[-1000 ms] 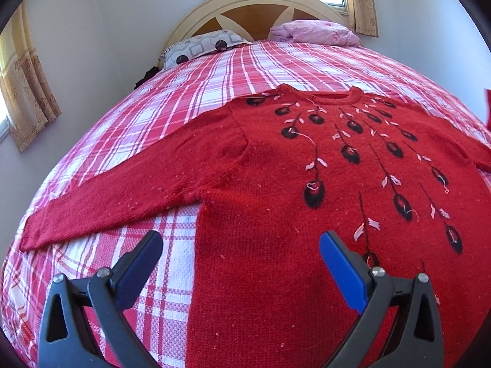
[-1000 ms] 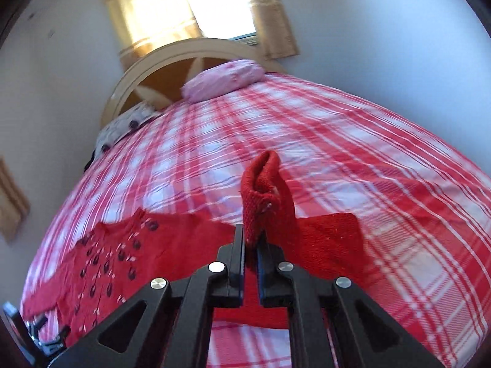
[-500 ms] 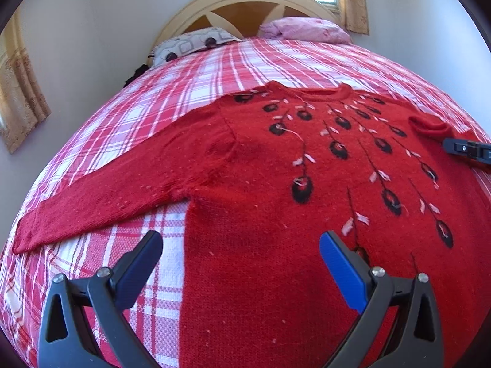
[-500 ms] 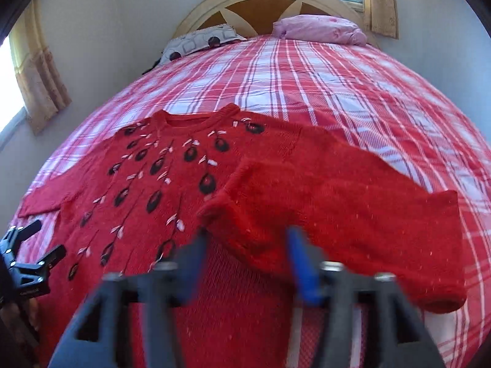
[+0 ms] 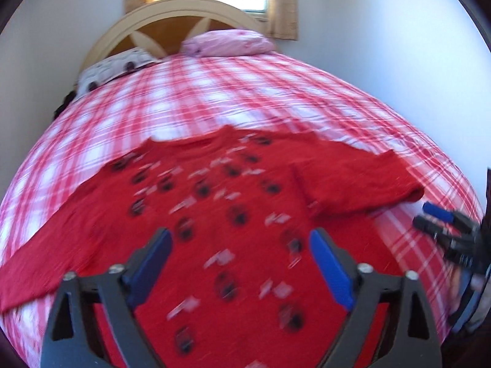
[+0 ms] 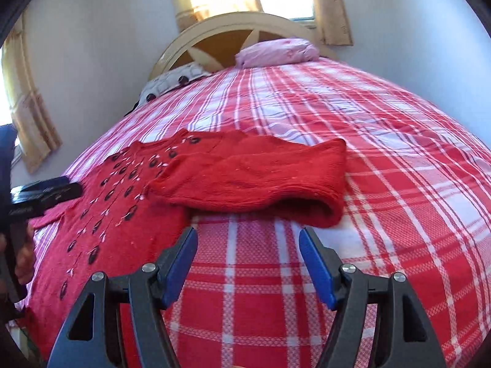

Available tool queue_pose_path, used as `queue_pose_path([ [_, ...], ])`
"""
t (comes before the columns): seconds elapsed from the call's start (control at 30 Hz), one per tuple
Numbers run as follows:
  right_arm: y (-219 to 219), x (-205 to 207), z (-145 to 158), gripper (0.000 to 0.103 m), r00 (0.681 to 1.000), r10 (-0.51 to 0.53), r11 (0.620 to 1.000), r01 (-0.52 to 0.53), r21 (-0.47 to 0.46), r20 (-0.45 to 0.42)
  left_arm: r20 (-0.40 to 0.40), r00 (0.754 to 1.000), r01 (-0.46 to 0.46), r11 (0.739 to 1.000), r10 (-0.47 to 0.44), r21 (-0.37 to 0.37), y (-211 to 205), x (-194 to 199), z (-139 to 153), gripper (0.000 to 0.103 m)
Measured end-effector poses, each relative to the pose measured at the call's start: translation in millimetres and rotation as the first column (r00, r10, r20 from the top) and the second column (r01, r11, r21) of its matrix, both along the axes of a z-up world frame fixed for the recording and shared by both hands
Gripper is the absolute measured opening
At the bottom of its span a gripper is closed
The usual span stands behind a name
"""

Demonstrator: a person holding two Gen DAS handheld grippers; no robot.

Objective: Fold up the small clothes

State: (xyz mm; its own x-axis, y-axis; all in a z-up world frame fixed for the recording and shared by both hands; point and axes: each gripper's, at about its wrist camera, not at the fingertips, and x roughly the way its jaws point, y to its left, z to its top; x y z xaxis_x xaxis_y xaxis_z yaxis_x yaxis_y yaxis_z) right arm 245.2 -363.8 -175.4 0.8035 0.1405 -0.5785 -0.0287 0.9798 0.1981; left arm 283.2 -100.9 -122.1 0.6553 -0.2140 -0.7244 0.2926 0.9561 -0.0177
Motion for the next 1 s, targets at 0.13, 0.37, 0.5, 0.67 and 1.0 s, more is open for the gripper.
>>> queue_pose_path([
  [0.13,-1.1,-2.7,-1.5,0.069,1.0,0.005,1.0,-0.005,0.002,0.006,-0.079,0.996,0.03,0.996,-0.036,-0.082,-33.7,25.7,-10.4,0.073],
  [0.37,-7.0,-1.6,-6.0,0.069,1.0,0.0,0.999,0.0,0.038,-0.005,-0.195,0.978,0.054,0.994,-0.071,-0.094,-72.2,58.5,-37.8,0.059],
  [0.5,-10.8,2.6,-10.3,0.069,0.999,-0.02,0.999,0.022,0.05,-0.034,-0.249,0.965,0.051,0.988,-0.087,-0.145,-74.6,67.4,-49.3,0.045],
  [0.67,-10.1,2.2,-11.7,0.069,0.999,-0.03,0.998,0.032,0.045,-0.042,-0.259,0.958,0.069,0.974,-0.125,-0.214,-67.6,67.9,-47.5,0.015],
  [1.0,-9.3,3.5,-12.3,0.069,0.998,-0.032,0.999,0.033,0.032,-0.049,-0.204,0.967,0.077,0.941,-0.151,-0.33,-41.7,62.0,-23.5,0.009],
])
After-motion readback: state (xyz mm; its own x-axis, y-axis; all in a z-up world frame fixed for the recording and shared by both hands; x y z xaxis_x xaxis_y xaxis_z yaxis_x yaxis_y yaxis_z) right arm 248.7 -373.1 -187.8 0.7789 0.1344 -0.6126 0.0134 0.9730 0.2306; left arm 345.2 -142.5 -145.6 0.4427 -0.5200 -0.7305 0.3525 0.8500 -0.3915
